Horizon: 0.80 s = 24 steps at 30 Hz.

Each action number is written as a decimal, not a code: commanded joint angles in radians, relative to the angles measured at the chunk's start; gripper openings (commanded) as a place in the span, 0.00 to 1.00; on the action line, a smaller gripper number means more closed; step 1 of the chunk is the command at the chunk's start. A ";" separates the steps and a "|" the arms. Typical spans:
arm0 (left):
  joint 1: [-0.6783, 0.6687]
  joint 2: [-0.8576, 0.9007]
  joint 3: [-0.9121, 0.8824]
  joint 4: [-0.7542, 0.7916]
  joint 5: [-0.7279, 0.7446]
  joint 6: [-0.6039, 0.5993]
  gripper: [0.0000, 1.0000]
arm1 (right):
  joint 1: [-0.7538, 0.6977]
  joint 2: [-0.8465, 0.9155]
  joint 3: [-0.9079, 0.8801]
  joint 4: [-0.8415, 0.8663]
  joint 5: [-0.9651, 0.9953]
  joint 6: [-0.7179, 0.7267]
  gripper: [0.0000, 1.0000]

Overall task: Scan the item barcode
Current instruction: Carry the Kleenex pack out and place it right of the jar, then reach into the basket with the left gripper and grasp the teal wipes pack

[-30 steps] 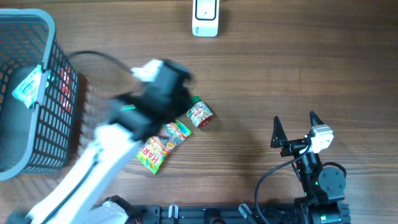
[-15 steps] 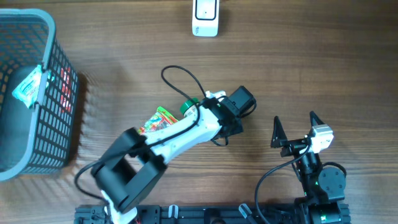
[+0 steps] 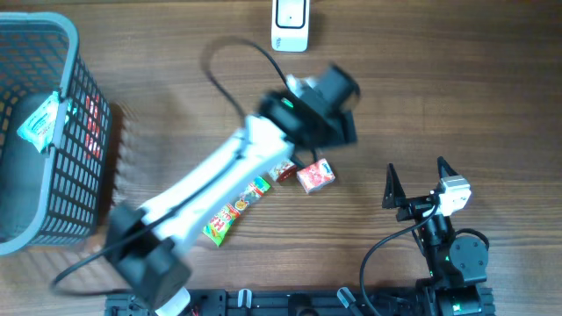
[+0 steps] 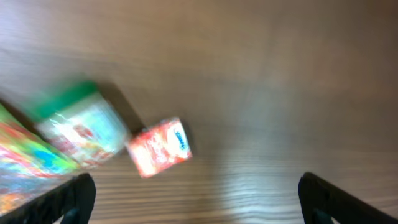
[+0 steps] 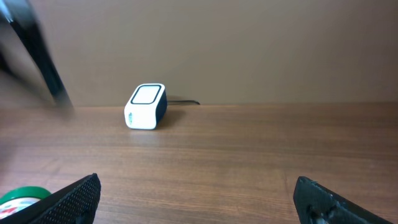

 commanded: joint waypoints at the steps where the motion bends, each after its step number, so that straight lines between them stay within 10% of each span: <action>1: 0.164 -0.157 0.217 -0.188 -0.173 0.089 1.00 | 0.003 -0.005 -0.001 0.002 -0.008 -0.005 1.00; 10: 0.630 -0.387 0.243 -0.543 -0.191 0.109 1.00 | 0.003 -0.005 -0.001 0.002 -0.008 -0.005 1.00; 24: 1.518 -0.278 0.243 -0.305 0.011 0.112 1.00 | 0.003 -0.005 -0.001 0.002 -0.008 -0.005 1.00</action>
